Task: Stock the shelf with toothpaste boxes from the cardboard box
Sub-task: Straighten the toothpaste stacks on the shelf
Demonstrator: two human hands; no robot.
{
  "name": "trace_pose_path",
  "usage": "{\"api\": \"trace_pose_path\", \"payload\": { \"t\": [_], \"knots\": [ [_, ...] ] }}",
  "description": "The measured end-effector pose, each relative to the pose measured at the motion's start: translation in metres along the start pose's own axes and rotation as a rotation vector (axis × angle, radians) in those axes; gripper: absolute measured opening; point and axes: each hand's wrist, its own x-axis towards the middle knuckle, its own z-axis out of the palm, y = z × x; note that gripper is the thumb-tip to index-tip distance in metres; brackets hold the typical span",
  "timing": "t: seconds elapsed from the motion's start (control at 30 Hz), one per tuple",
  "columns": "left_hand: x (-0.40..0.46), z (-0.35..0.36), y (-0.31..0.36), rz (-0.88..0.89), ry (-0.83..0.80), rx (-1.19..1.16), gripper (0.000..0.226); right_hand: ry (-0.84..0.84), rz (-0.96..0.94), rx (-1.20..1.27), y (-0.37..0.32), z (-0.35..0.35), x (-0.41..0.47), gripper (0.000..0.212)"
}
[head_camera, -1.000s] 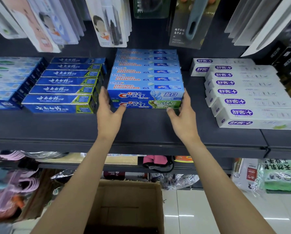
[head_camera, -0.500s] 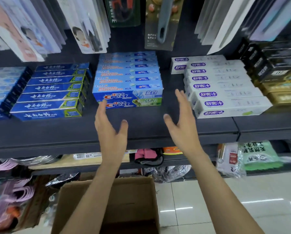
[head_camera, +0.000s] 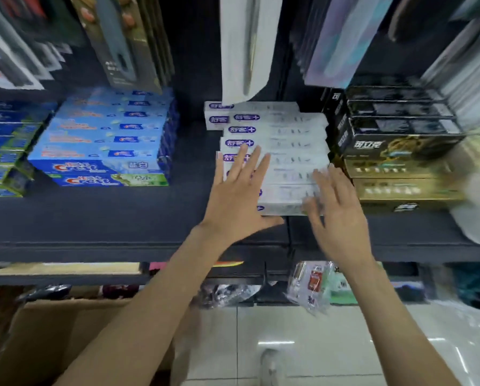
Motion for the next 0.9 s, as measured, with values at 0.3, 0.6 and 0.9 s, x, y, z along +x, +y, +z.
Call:
{"api": "trace_pose_path", "payload": {
  "t": [0.3,0.6,0.9],
  "knots": [
    [0.022,0.01,-0.002,-0.023,-0.095,0.021,0.11,-0.078,0.053,0.067,0.0,0.009,0.025,0.063],
    [0.012,0.009,-0.038,-0.01,-0.092,0.022,0.108,-0.155,-0.078,0.129,-0.019,0.003,0.066,0.056],
    [0.012,0.008,-0.034,-0.063,-0.112,0.009,0.11,-0.423,0.142,-0.154,-0.006,0.031,0.148,0.08]
  ]
}}
